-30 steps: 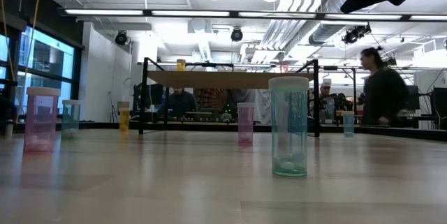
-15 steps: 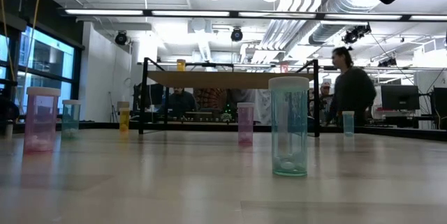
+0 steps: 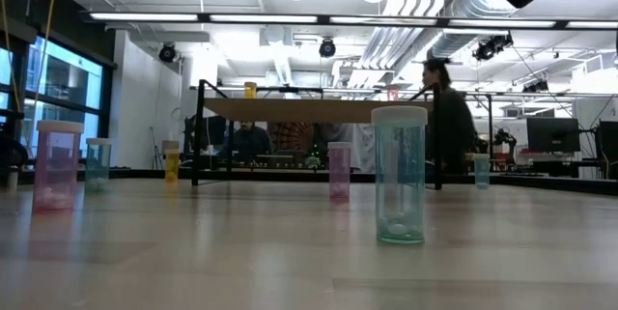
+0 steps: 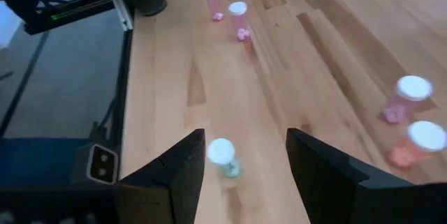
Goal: Pick and place medicine bottles onto shelf by color
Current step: Put the bottom green pill bottle on the shelf
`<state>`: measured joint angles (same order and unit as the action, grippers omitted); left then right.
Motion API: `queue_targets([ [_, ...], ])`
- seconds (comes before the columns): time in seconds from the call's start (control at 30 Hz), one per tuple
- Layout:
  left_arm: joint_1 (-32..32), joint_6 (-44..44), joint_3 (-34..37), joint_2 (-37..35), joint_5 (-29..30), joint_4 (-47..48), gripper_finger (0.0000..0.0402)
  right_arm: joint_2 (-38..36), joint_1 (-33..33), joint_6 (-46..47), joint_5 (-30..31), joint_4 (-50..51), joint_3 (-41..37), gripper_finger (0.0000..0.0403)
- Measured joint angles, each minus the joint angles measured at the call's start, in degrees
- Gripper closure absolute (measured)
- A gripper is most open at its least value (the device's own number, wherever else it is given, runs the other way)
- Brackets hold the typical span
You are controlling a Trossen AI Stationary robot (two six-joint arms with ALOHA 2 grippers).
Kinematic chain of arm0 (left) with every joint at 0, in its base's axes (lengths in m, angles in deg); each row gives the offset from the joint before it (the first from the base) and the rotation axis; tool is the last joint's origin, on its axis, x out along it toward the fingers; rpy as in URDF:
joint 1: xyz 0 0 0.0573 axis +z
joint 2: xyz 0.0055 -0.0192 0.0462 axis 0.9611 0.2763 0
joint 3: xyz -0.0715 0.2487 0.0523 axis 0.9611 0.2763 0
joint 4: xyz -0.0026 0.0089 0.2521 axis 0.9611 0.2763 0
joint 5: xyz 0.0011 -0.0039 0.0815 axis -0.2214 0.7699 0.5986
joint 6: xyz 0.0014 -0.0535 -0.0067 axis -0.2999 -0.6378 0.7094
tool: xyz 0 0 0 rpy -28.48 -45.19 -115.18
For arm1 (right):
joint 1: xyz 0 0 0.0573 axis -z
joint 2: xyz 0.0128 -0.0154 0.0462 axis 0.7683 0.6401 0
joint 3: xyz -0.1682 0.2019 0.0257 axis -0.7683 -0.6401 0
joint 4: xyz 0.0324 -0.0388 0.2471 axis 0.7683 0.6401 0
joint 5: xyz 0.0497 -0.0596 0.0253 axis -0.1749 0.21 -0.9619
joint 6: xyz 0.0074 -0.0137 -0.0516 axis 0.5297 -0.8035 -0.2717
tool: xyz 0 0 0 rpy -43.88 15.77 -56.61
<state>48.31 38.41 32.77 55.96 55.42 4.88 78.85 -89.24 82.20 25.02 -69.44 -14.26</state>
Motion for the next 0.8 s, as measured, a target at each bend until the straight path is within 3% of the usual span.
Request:
queue_targets([
  [0.47, 0.0, 0.0, 0.0, 0.0, -0.9, 0.2, 0.0204, 5.0, -3.2, 4.6, 0.4, -15.6, 0.5, 0.0185],
  [0.63, 0.0, 0.4, 0.0, 0.0, -1.6, 0.2, 0.0204, 7.6, -4.2, 4.9, 2.7, -14.3, 5.3, 0.0185],
  [0.8, 0.0, 0.5, 0.0, 0.0, -2.4, 0.2, 0.0204, 11.0, -5.0, 4.8, 4.2, -6.7, 13.3, 0.0185],
])
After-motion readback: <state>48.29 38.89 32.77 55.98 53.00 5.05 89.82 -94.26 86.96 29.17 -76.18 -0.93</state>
